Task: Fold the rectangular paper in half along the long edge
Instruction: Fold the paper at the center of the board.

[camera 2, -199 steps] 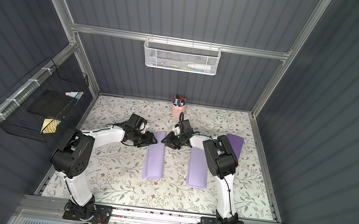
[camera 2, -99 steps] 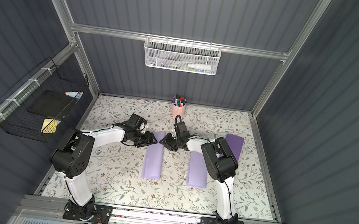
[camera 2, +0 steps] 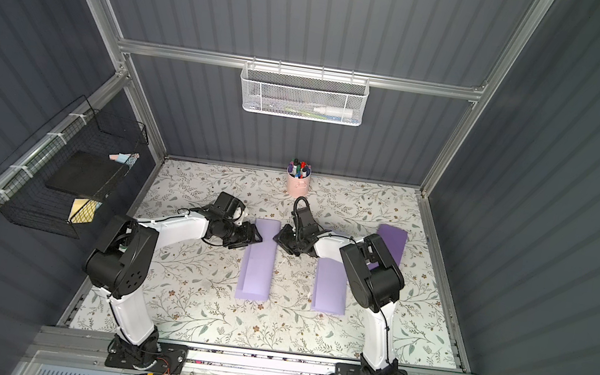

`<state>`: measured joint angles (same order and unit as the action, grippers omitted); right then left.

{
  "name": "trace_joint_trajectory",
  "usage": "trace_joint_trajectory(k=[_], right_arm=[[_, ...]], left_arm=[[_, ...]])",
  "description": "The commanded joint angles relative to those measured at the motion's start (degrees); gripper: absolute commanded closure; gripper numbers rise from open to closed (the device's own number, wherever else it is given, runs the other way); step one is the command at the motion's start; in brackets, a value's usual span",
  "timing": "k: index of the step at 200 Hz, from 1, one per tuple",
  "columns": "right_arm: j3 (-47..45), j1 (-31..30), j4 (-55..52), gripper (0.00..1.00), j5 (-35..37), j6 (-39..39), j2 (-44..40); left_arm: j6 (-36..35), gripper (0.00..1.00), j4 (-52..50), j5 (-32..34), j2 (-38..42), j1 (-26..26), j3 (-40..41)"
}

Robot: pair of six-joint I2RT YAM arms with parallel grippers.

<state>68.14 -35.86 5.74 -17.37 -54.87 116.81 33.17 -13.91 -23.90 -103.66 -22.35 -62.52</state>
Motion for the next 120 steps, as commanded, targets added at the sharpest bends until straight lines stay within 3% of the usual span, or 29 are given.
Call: trace_joint_trajectory(k=[1,53,98,120], right_arm=[[-0.84,-0.83,-0.39,0.64,4.05,-2.55,-0.53],[-0.73,-2.55,-1.06,0.63,7.19,-3.71,-1.54],[-0.40,-2.98,-1.54,0.63,8.29,-3.75,-1.73],[-0.14,-2.99,-1.75,0.63,8.25,-3.66,-1.56]], left_arm=[[0.32,0.34,-0.59,0.08,1.22,0.20,0.91],[0.52,0.37,-0.20,-0.43,1.38,0.17,1.39],[1.74,0.58,0.77,-1.25,1.54,0.11,2.43],[3.14,0.60,0.83,-1.52,1.17,0.11,3.83]])
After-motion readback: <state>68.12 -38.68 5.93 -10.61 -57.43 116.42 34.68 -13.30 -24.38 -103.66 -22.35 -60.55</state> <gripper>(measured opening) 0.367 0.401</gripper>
